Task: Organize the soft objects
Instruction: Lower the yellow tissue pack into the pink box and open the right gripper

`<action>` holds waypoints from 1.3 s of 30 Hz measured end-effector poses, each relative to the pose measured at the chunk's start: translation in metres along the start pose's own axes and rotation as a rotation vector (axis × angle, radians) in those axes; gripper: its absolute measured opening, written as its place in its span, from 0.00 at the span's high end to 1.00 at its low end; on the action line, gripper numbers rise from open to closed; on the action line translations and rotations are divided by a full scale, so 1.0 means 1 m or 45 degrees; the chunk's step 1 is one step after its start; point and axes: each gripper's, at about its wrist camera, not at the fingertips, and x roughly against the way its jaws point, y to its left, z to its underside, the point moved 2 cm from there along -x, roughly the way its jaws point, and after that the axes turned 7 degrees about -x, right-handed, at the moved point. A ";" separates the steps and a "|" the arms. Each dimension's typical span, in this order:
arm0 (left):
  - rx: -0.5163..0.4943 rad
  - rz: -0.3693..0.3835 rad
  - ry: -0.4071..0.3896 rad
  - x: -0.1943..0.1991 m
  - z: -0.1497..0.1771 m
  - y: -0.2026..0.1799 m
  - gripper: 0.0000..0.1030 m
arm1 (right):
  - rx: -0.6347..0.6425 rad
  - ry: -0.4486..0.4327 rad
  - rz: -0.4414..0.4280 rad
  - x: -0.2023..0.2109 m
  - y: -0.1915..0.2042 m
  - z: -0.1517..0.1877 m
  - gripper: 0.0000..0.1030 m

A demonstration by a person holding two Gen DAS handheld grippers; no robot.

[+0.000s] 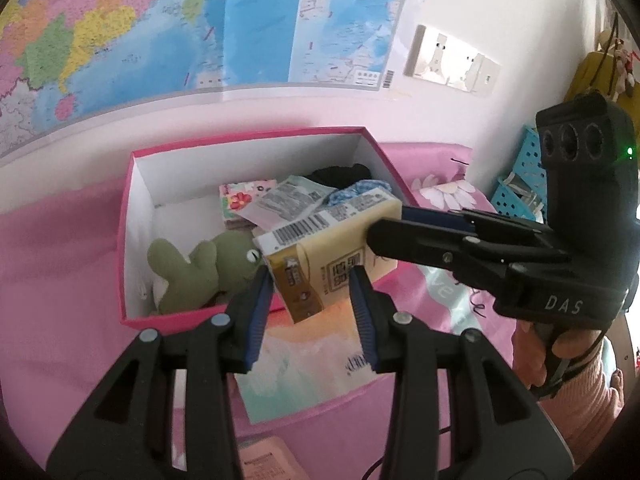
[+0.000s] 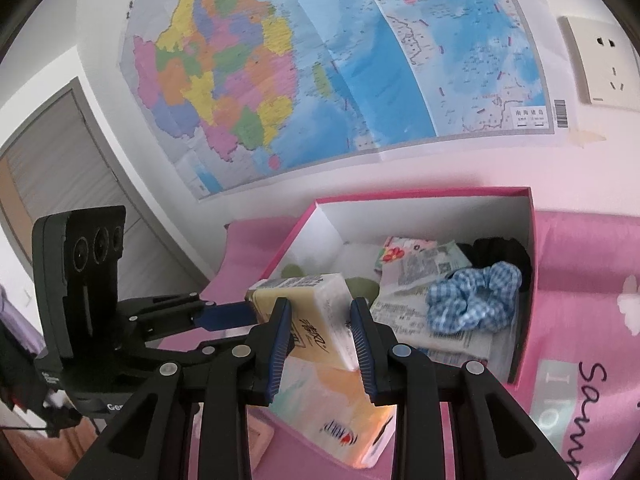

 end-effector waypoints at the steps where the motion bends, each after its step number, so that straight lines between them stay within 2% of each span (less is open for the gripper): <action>1: 0.002 -0.006 0.005 -0.003 -0.003 0.002 0.60 | -0.004 0.000 0.002 -0.002 -0.001 -0.002 0.70; 18: 0.111 -0.018 0.149 -0.060 -0.027 0.035 0.60 | -0.108 0.040 0.065 -0.051 -0.034 -0.029 0.70; 27: 0.147 -0.062 0.214 -0.080 -0.042 0.039 0.60 | -0.202 0.029 0.096 -0.071 -0.054 -0.040 0.70; 32: 0.155 -0.081 0.195 -0.075 -0.039 0.043 0.60 | -0.243 -0.009 0.131 -0.067 -0.062 -0.037 0.68; 39: 0.083 -0.091 0.068 -0.042 -0.021 0.035 0.60 | -0.219 0.017 0.129 -0.055 -0.063 -0.021 0.68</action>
